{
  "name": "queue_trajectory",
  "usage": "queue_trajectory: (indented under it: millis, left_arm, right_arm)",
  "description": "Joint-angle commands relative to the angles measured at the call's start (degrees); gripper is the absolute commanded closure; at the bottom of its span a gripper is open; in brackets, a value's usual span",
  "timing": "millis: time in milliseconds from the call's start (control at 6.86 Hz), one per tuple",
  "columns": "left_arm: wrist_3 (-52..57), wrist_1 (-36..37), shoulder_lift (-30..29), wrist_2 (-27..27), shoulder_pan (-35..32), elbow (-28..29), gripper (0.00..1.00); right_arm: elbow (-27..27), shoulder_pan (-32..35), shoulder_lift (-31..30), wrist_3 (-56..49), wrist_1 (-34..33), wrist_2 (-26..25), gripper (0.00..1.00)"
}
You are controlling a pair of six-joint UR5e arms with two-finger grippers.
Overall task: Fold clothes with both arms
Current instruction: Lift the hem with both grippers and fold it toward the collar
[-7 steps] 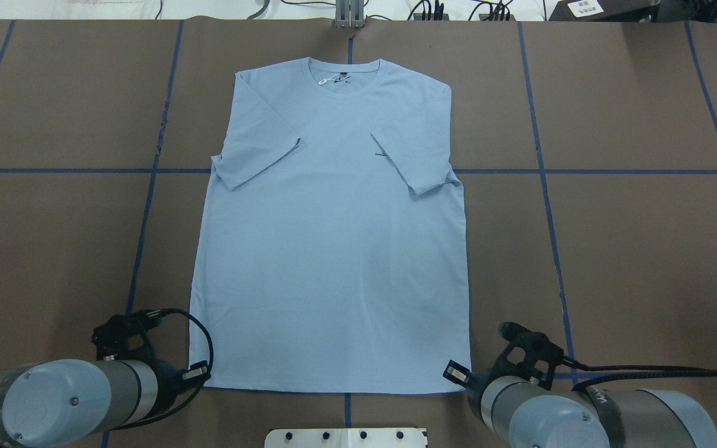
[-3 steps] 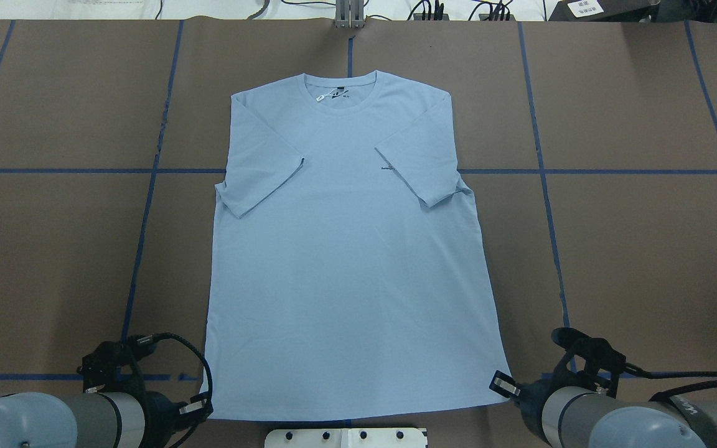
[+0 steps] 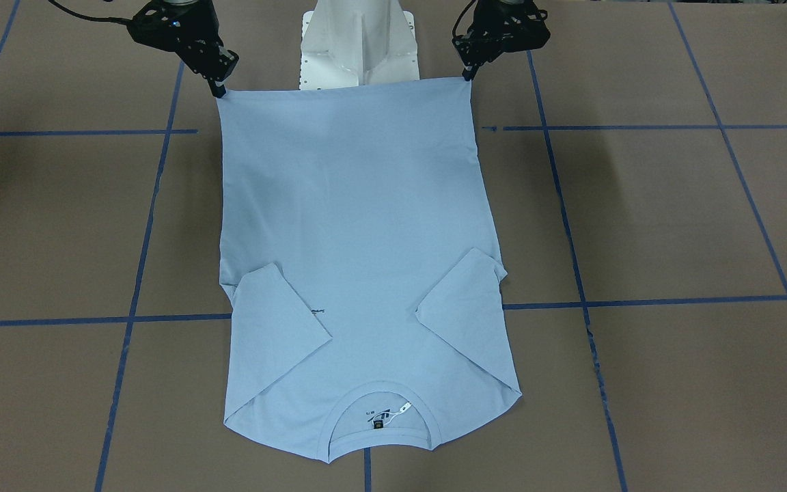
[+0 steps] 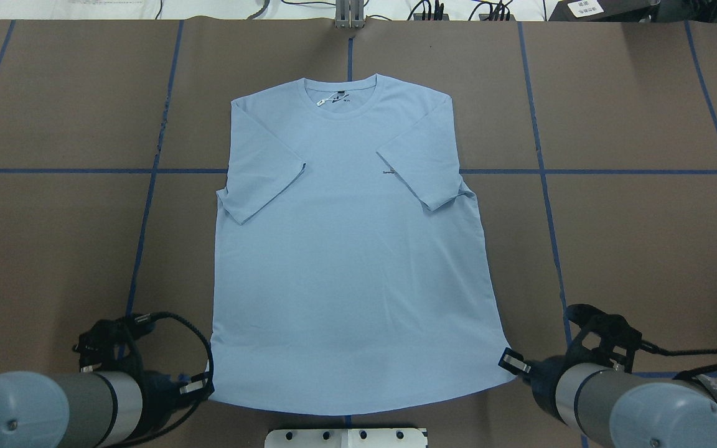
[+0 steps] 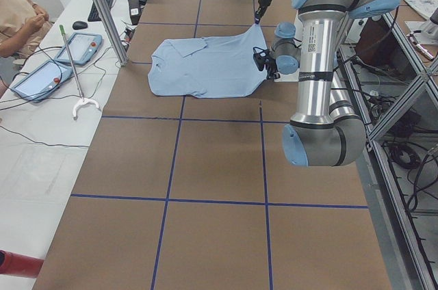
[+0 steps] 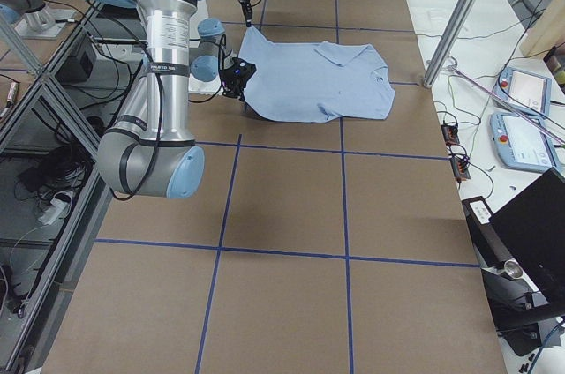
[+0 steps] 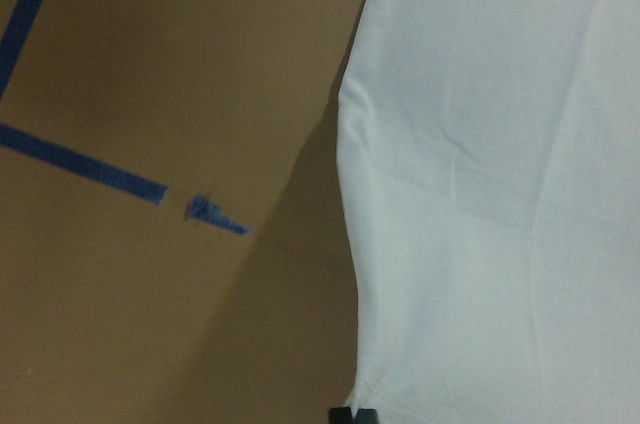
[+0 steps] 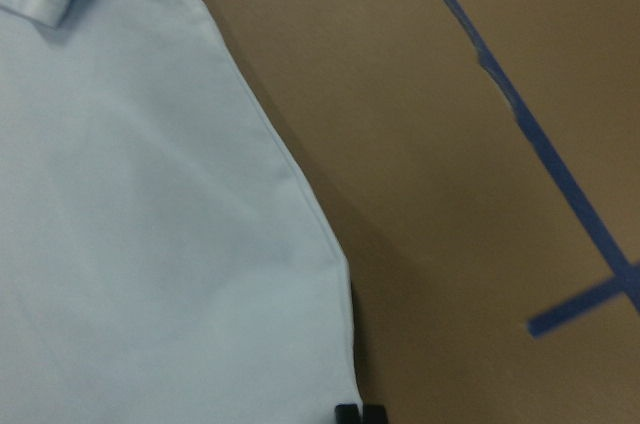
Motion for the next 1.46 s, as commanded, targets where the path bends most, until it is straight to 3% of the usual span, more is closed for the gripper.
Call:
queue_trajectory:
  millis: [0,146,437,874,1020,1311]
  left_arm:
    - [14.0,1.2,-9.5,-0.2,-13.0,8.8,1.00]
    - [15.1,0.8,-13.2,-0.1,-16.3,14.2,1.00]
    - [21.6,0.1,-16.5,0.1,-22.8,20.7,1.00]
    - [25.9,-8.5,-22.7,0.3,-30.9,35.4,1.00]
    - [25.9,-10.8,-25.6,0.5,-32.4,40.4,1.00]
    - [26.0,-15.5,-28.5,2.7,-33.6,46.9,1.00]
  right_arm:
    - [-11.4,15.0,11.5,-13.9,0.1,5.8,1.00]
    - [-18.4,22.8,16.7,-21.3,0.3,11.3,1.00]
    - [-30.3,32.7,26.2,-29.3,0.3,17.3,1.00]
    - [-50.6,37.8,40.1,-31.2,1.2,18.5,1.00]
    - [-56.7,38.4,42.9,-31.4,5.6,18.4,1.00]
    - [-64.2,39.2,45.9,-31.5,11.0,18.4,1.00]
